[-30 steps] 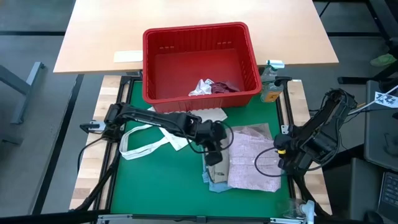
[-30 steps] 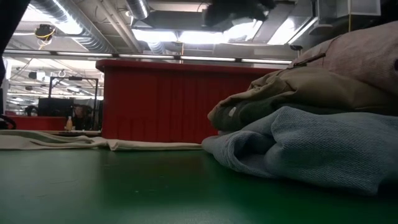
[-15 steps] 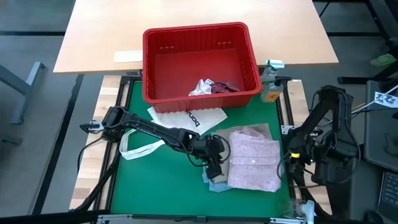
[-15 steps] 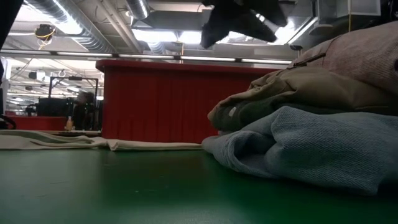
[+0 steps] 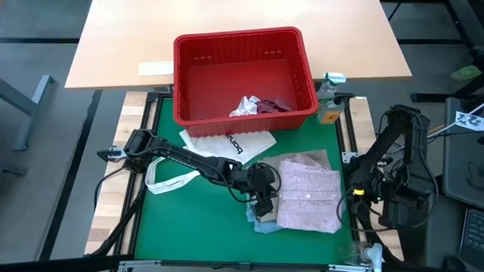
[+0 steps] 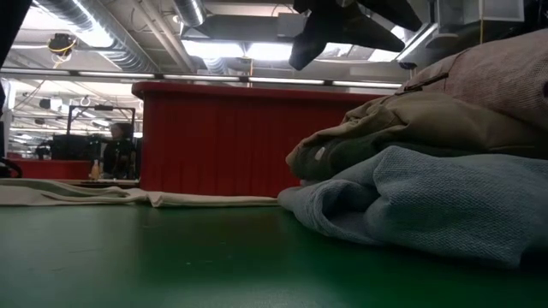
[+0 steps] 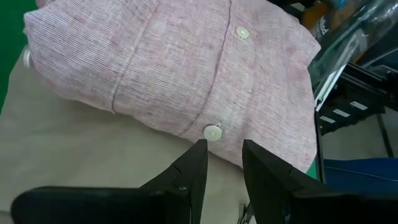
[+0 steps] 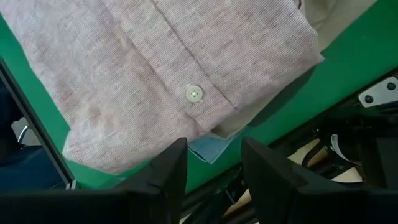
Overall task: Fold laundry
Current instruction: Fold the pink shirt
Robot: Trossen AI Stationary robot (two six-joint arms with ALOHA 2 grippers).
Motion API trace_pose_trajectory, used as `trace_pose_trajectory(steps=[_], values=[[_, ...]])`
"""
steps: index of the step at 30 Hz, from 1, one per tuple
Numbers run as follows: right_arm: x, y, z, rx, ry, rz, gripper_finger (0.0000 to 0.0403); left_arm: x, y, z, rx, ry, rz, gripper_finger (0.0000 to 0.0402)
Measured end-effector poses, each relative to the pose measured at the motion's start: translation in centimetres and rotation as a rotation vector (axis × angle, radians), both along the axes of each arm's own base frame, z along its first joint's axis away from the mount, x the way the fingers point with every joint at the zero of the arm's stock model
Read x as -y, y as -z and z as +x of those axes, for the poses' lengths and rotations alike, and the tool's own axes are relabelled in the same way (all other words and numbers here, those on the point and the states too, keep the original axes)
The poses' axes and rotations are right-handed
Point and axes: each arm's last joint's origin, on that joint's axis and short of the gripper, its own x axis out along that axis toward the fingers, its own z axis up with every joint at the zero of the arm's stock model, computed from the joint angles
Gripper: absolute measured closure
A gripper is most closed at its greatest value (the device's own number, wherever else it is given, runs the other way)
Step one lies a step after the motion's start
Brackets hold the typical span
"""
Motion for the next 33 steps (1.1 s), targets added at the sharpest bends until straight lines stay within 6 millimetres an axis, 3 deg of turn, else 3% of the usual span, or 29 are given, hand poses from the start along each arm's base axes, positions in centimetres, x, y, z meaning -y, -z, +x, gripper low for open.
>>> trace_pose_trajectory(steps=[6,14,19,25,33], values=[[0.0,0.0,0.0,-0.014,-0.001,0.006,0.0251,-0.2,0.0,0.0,-0.004,-0.036,-0.043,0.0296],[0.0,0.0,-0.1,-0.043,-0.002,0.011,0.0251,-0.7,0.1,0.2,-0.010,-0.115,-0.131,0.0236],[0.0,0.0,-0.2,-0.059,-0.003,0.013,0.0251,-0.5,1.9,0.9,-0.040,-0.181,-0.204,0.0211],[0.0,0.1,-0.2,-0.060,-0.003,0.008,0.0251,-0.3,3.9,1.7,-0.055,-0.205,-0.245,0.0206],[0.0,0.0,-0.2,-0.058,-0.003,0.010,0.0251,-0.3,4.7,2.6,0.001,-0.202,-0.264,0.0205]])
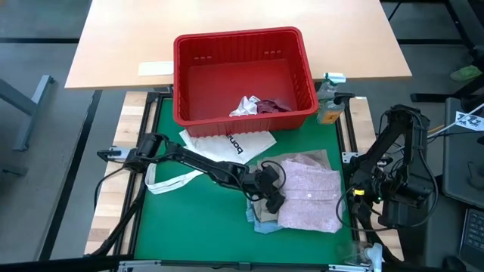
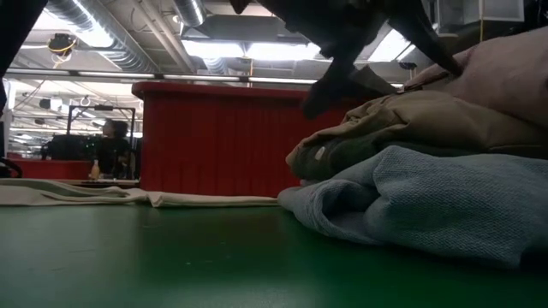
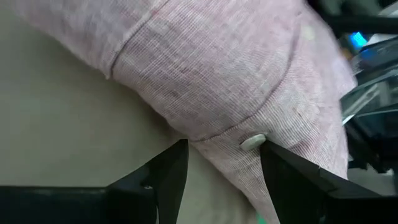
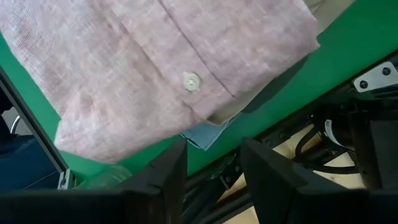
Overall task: Fold laundry
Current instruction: Fold the pink shirt
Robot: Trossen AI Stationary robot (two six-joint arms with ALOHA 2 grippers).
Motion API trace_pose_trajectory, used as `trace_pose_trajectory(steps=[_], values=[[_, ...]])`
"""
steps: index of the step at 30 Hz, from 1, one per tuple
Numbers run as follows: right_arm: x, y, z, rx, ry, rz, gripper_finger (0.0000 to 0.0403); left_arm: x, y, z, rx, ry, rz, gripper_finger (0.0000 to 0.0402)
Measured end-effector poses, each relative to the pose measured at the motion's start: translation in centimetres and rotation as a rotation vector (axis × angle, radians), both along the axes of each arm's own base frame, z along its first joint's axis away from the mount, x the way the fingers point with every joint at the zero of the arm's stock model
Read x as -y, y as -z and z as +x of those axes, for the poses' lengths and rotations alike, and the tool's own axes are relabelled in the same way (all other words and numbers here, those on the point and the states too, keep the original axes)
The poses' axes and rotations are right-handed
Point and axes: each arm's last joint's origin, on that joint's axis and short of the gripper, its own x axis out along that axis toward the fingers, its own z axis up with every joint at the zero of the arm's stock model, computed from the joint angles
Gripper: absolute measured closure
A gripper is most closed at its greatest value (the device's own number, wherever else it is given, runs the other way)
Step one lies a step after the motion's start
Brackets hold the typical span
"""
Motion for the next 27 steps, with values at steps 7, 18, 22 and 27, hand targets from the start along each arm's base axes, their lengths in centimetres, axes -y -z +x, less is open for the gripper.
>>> trace_pose_trajectory(steps=[7,18,22,27], values=[[-0.5,0.3,0.3,0.031,0.001,-0.014,0.0251,0.0,-0.3,0.2,0.028,0.030,-0.025,0.0205],[-1.6,0.6,0.6,0.039,0.002,0.011,0.0251,-1.5,-0.5,0.5,0.003,0.170,-0.221,0.0205],[-1.9,0.7,0.7,0.048,0.002,0.038,0.0251,-2.4,-0.5,0.6,-0.005,0.177,-0.264,0.0205],[-2.5,0.5,1.0,0.122,0.006,0.089,0.0251,-2.8,-0.7,0.7,-0.003,0.224,-0.338,0.0205]])
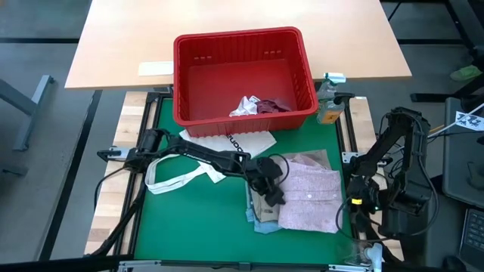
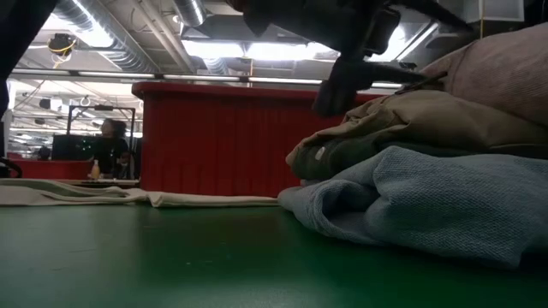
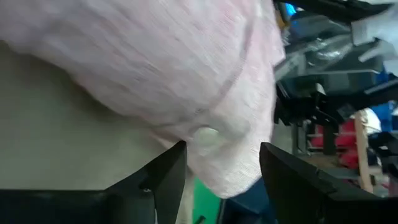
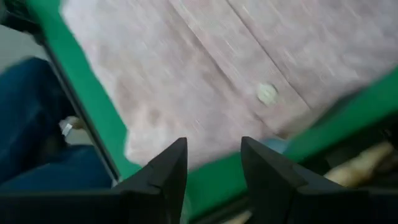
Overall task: Fold laundry
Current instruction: Fold the pink shirt
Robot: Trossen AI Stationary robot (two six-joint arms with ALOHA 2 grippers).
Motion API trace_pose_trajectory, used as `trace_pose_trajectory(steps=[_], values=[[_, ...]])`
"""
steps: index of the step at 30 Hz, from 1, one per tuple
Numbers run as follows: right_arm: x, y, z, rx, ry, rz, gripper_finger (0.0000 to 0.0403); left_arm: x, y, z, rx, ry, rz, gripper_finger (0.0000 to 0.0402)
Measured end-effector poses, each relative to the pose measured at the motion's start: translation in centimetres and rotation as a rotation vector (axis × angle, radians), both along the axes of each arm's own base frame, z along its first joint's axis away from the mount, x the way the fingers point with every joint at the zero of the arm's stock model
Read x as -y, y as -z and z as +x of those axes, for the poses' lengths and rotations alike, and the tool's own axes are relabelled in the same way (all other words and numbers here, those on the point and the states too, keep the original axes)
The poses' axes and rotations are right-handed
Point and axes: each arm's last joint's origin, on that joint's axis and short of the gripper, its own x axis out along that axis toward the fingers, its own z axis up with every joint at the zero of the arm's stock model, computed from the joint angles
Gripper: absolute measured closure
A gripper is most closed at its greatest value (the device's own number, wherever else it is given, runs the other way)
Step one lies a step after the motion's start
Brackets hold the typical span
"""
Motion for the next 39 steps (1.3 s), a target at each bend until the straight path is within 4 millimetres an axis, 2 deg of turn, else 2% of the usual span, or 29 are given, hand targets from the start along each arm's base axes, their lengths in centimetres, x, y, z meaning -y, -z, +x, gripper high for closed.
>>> trace_pose_trajectory(steps=[9,16,19,22,26,31,36,39], values=[[-0.1,-0.2,0.5,0.153,-0.038,-0.050,0.0251,1.1,-1.0,-0.1,0.071,0.095,-0.028,0.0205],[0.4,-0.3,1.2,0.190,0.005,-0.087,0.0251,0.6,-3.4,0.7,0.316,0.074,-0.013,0.0205],[0.8,-0.3,2.1,0.188,0.028,-0.104,0.0251,-0.4,-3.5,0.9,0.346,-0.006,0.098,0.0205],[1.2,-0.1,3.3,0.173,0.024,-0.119,0.0251,-0.9,-2.2,0.8,0.276,-0.088,0.254,0.0205],[2.1,1.8,4.3,0.069,0.024,-0.169,0.0251,-0.9,0.0,0.3,0.106,-0.126,0.377,0.0205],[4.0,5.6,5.2,-0.051,0.110,-0.243,0.0251,-1.3,1.3,0.6,0.072,-0.151,0.462,0.0205],[4.7,9.3,5.6,-0.179,0.118,-0.159,0.0251,-1.2,2.9,1.0,0.053,-0.145,0.474,0.0205],[4.6,10.7,5.7,-0.199,0.075,-0.100,0.0251,-1.2,3.8,1.2,0.039,-0.142,0.477,0.0205]])
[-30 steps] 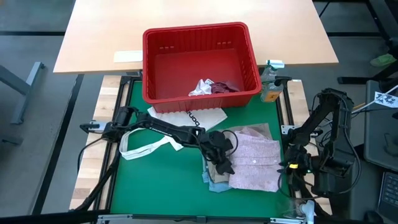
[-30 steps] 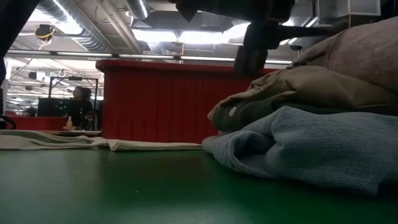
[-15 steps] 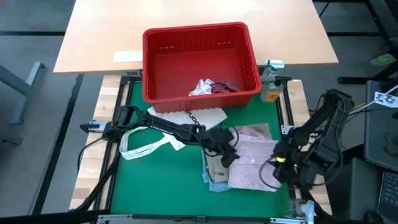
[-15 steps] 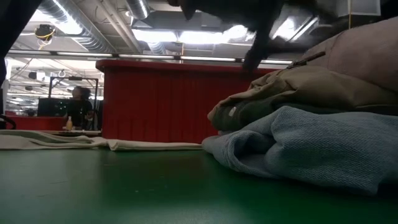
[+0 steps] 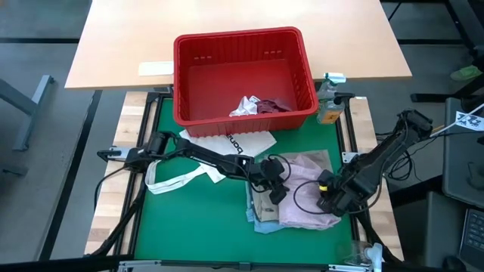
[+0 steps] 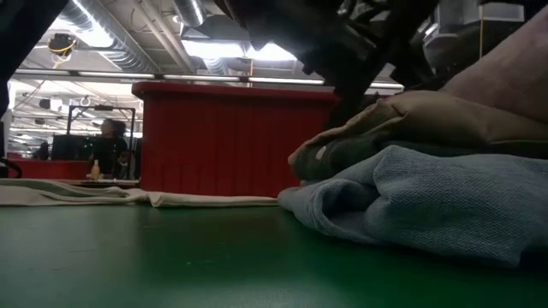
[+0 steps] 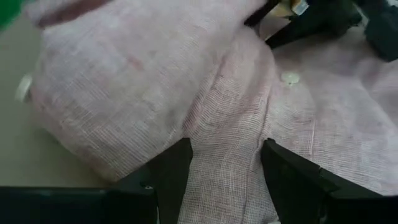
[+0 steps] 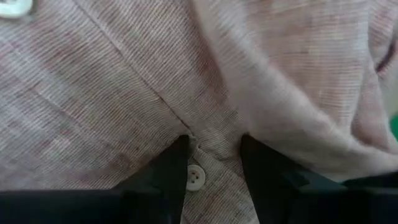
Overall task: Fold laundry
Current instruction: Fold the pink shirt
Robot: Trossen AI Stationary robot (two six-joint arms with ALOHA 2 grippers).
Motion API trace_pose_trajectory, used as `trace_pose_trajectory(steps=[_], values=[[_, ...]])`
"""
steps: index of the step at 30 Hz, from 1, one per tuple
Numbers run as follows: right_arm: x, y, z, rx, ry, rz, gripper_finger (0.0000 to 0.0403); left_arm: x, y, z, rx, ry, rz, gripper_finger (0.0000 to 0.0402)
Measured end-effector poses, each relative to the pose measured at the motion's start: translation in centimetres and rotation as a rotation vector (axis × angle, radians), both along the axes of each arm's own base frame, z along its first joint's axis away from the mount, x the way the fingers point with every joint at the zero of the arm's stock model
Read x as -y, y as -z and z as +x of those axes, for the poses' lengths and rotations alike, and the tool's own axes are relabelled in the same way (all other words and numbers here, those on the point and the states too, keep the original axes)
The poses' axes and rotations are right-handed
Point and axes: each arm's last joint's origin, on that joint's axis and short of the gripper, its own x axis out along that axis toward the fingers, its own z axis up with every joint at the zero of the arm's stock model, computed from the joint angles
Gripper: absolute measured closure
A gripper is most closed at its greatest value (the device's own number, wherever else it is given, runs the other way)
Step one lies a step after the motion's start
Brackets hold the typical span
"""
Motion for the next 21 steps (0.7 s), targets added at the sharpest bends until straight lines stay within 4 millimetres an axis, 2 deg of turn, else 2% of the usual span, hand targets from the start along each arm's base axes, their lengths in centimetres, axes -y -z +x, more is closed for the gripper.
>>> trace_pose_trajectory(steps=[7,12,16,21], values=[[-0.2,0.3,0.0,0.000,-0.021,0.018,0.0251,0.0,1.0,0.1,-0.018,0.023,0.020,0.0205],[-0.2,0.1,0.0,-0.013,-0.023,0.024,0.0251,0.0,-0.2,0.0,0.012,0.056,0.035,0.0205],[-0.2,-1.6,-0.1,-0.069,-0.026,0.021,0.0251,-0.1,-2.4,-0.5,0.054,0.076,0.057,0.0205],[-0.2,-5.1,0.0,-0.056,-0.027,-0.015,0.0251,0.9,-4.6,-0.9,0.124,0.095,0.051,0.0205]])
